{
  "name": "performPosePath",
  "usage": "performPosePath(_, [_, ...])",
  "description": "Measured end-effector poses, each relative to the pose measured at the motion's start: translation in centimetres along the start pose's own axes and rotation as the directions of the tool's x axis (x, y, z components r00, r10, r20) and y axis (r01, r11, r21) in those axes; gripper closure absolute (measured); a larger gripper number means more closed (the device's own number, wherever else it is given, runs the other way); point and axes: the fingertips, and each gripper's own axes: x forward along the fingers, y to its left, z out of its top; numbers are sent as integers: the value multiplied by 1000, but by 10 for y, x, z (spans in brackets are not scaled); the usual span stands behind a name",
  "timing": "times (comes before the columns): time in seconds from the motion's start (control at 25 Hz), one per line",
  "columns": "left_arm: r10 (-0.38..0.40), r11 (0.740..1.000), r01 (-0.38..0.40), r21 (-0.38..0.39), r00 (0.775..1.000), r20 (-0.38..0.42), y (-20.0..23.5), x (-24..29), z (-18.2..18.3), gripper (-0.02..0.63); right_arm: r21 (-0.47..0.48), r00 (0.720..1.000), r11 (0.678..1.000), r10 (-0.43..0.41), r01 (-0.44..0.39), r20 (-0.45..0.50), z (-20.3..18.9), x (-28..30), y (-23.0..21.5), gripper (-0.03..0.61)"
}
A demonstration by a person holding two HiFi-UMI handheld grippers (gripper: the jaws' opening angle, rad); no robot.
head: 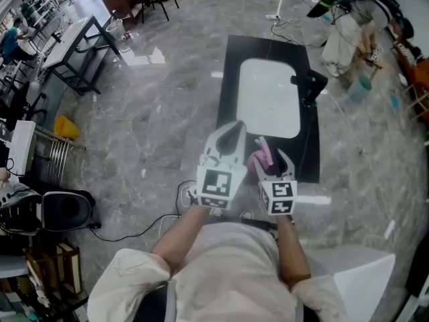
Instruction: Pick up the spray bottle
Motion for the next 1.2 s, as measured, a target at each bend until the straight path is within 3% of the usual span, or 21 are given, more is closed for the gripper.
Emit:
performPosePath(0.2, [8,1000,-8,6,1000,-2,1,-2,0,612,4,999,1000,-4,4,-39,-17,10,-1,302])
performPosePath(0.72, [21,1000,-21,11,1000,-9,5,-6,0,612,9,999,1000,8,-7,-34,-22,19,0,305])
performPosePath(1.04, [25,1000,-25,8,1000,-13,5,-7,-4,612,4,999,1000,-9,9,-37,-29,21,-4,405])
performPosePath(1.2, [26,1000,-26,8,1000,-16,6,-6,-6,612,-8,999,1000,-17,16,-42,-28,21,-4,410])
